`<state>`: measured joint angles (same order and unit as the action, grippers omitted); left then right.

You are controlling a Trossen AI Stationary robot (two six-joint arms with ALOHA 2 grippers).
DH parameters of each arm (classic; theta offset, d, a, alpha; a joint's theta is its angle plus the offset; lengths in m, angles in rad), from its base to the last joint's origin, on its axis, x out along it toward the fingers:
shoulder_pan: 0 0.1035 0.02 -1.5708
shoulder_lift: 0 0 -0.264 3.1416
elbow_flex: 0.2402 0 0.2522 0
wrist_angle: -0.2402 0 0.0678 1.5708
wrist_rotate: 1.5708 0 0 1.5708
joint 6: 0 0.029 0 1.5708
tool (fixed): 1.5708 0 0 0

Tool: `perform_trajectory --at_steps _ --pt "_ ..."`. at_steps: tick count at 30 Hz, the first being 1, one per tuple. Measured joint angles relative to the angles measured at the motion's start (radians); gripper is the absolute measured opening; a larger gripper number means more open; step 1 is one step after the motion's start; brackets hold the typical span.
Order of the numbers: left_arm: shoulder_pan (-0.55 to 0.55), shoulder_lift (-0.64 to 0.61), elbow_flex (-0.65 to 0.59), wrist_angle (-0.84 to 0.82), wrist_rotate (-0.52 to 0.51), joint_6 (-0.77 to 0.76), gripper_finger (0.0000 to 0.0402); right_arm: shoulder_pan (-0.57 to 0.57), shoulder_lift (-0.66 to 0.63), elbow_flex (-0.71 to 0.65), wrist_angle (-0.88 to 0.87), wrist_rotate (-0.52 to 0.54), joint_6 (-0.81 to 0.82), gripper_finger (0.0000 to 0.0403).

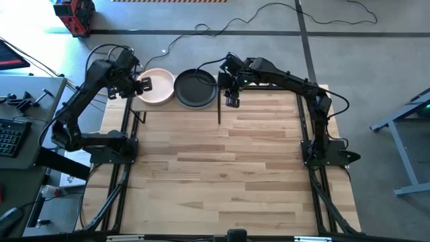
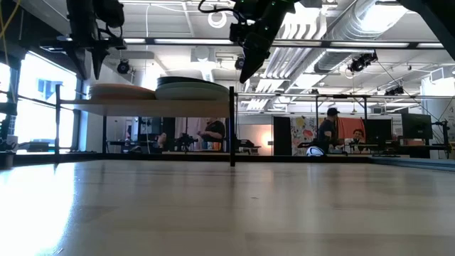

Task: Place and stack plates onto a shelf
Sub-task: Return to Home Position

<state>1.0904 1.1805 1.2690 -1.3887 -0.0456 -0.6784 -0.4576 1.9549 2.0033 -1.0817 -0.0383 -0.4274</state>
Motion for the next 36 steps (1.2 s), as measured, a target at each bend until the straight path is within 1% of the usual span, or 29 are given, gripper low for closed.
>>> perform_trajectory --at_steps 4,9,12,15,20,24,27,30,36 --pt "-0.007 -0.063 0.0 0.005 0.0 0.001 0.0109 0.0 0.0 0.0 0.0 0.0 0.0 0.0142" --pt "-0.058 -0.148 0.0 0.014 -0.007 0.031 0.0109 0.0 0.0 0.0 0.006 -0.008 0.033 0.0142" --pt "-0.109 -0.194 0.0 0.067 -0.037 0.101 0.0108 0.0 0.0 0.0 0.023 -0.051 0.064 0.0142" --pt "-0.178 -0.235 0.0 0.155 -0.046 0.187 0.0108 0.0 0.0 0.0 0.053 -0.094 0.129 0.0142" --pt "-0.303 -0.282 0.0 0.339 -0.046 0.36 0.0108 0.008 0.0 0.0 0.096 -0.098 0.313 0.0142" --pt "-0.403 -0.301 -0.005 0.393 -0.045 0.471 0.0108 0.035 0.0 0.0 0.102 -0.094 0.406 0.0142" --pt "-0.466 -0.34 -0.066 0.434 -0.045 0.539 0.0108 0.062 0.0 0.0 0.101 -0.088 0.472 0.0142" --pt "-0.519 -0.403 -0.17 0.508 -0.039 0.574 0.0108 0.092 0.0 0.0 0.107 -0.072 0.56 0.0142" --pt "-0.597 -0.571 -0.426 0.683 0.094 0.646 0.0108 0.173 0.0 0.0 0.131 -0.014 0.714 0.0142"
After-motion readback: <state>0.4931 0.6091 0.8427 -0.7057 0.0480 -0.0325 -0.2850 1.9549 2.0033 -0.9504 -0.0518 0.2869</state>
